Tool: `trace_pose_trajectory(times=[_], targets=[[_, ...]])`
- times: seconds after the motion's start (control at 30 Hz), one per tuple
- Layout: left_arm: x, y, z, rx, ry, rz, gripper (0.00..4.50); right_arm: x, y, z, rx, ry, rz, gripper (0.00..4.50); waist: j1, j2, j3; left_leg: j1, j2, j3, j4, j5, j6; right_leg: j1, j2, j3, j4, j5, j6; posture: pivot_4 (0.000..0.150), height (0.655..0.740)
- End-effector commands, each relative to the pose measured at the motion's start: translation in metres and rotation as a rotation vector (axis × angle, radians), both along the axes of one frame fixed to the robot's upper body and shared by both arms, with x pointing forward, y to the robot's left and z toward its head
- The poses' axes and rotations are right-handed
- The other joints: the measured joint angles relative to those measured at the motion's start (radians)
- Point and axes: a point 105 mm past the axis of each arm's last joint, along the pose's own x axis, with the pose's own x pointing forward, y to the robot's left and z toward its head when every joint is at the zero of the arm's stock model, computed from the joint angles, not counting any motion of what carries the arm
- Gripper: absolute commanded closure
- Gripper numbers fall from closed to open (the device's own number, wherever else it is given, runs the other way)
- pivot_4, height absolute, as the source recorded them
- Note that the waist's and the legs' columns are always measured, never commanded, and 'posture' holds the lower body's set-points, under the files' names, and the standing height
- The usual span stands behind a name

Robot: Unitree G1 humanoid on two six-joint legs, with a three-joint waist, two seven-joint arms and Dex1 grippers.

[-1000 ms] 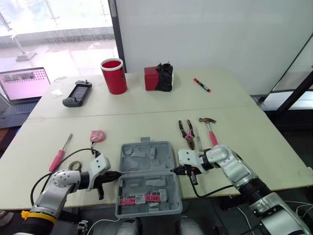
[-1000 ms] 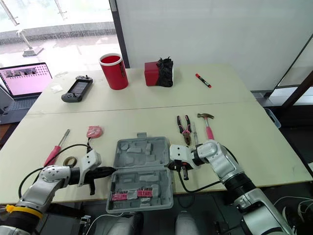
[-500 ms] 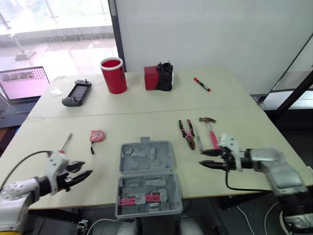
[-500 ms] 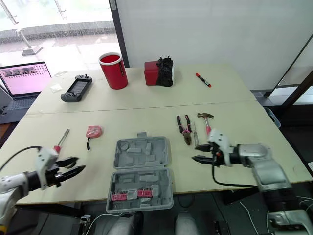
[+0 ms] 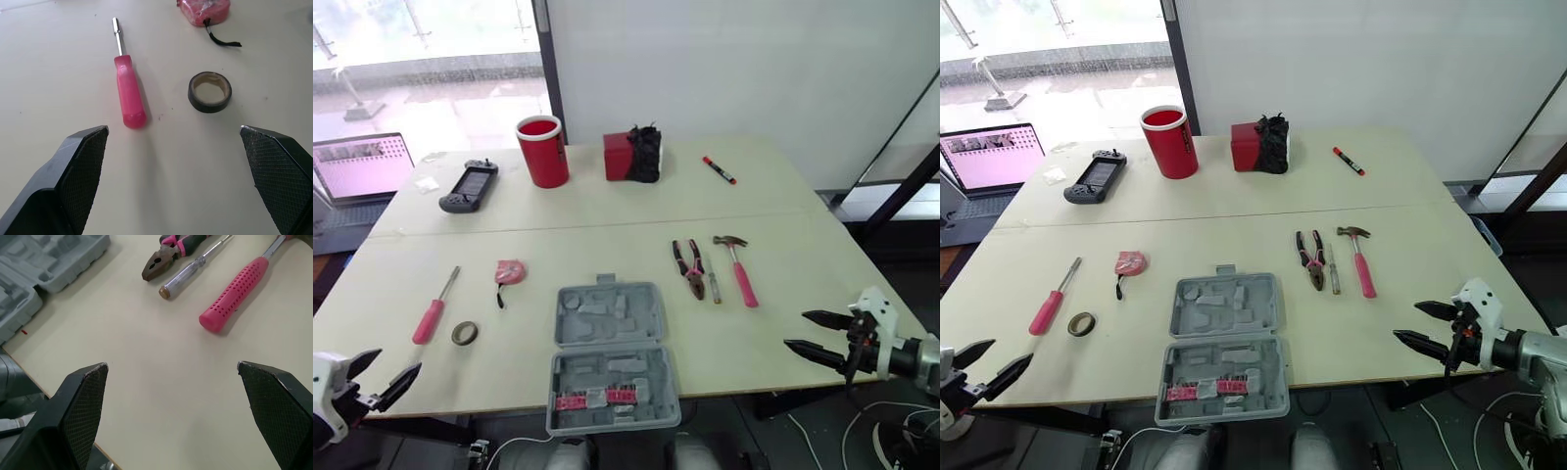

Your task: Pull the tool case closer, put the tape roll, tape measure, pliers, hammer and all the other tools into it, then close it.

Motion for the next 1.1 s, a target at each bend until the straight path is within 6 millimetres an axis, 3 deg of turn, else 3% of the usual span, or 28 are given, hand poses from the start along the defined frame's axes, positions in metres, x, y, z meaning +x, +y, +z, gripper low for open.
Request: trace_pose_trajectory(times=[0.03,0.07,0.17,0.23,0.3,0.47,0.6,0.8,0.97,1.1], targets=[[0.005,0.001,0.020,0.009,-0.080,0.016,0.00,0.011,0.023,0.031,0.030,-0.057,0.098,0.04,-0.002,0.000,0.000,0.000,0.000,0.000,0.000,0.000,0.000,0.000,0.000,0.000,0.000,0.000,0.000,0.150,0.7400],[0.005,0.001,0.021,0.007,-0.083,0.021,0.00,0.012,0.028,0.035,0.041,-0.056,0.115,0.04,-0.003,0.000,0.000,0.000,0.000,0.000,0.000,0.000,0.000,0.000,0.000,0.000,0.000,0.000,0.000,0.150,0.7400],[0.004,-0.006,0.015,-0.026,-0.045,0.053,0.00,0.019,0.074,0.064,0.187,-0.027,0.238,0.04,-0.007,0.000,0.000,0.000,0.001,-0.002,-0.001,0.000,0.001,-0.001,0.000,0.001,0.000,0.001,0.003,0.150,0.7400],[0.001,-0.016,0.016,-0.064,-0.056,0.065,0.00,0.021,0.115,0.088,0.189,-0.033,0.413,0.04,-0.010,0.000,0.001,0.000,0.001,-0.002,-0.001,0.000,0.001,-0.002,0.000,0.001,0.000,0.002,0.003,0.150,0.7400],[-0.004,-0.022,0.017,-0.090,-0.068,0.100,0.00,0.020,0.141,0.102,0.168,-0.038,0.528,0.04,-0.004,0.000,0.001,-0.001,0.002,0.000,0.000,-0.001,0.001,-0.004,-0.001,0.002,0.000,0.002,0.001,0.150,0.7400],[-0.023,-0.036,0.013,-0.119,-0.064,0.162,0.00,0.011,0.176,0.119,0.112,0.004,0.718,0.04,0.027,-0.005,0.002,-0.003,0.001,-0.001,-0.001,-0.002,0.002,-0.004,-0.001,-0.001,-0.005,0.002,0.002,0.150,0.7400],[-0.037,-0.049,0.010,-0.130,-0.067,0.185,0.00,-0.001,0.193,0.124,0.067,0.027,0.852,0.04,0.034,-0.006,0.002,-0.007,0.000,-0.001,0.001,-0.004,0.002,-0.005,-0.002,-0.001,-0.006,0.002,0.001,0.150,0.7400],[-0.054,-0.061,0.005,-0.153,-0.075,0.257,0.00,0.010,0.212,0.132,0.018,-0.077,0.916,0.04,0.024,-0.007,0.002,-0.007,0.001,0.003,0.002,-0.004,0.002,-0.006,-0.002,-0.002,-0.006,0.001,-0.001,0.150,0.7400],[-0.051,-0.066,0.010,-0.153,-0.096,0.269,0.00,0.013,0.218,0.134,0.029,-0.088,0.907,0.04,0.030,-0.007,0.003,-0.007,0.001,0.002,0.002,-0.004,0.002,-0.006,-0.001,-0.002,-0.006,0.001,-0.001,0.150,0.7400],[-0.036,-0.065,0.008,-0.139,-0.052,0.272,0.00,0.015,0.220,0.128,0.000,-0.091,0.893,0.04,0.030,-0.007,0.003,-0.008,0.000,0.002,0.002,-0.004,0.002,-0.006,-0.001,-0.002,-0.006,0.001,-0.001,0.150,0.7400]])
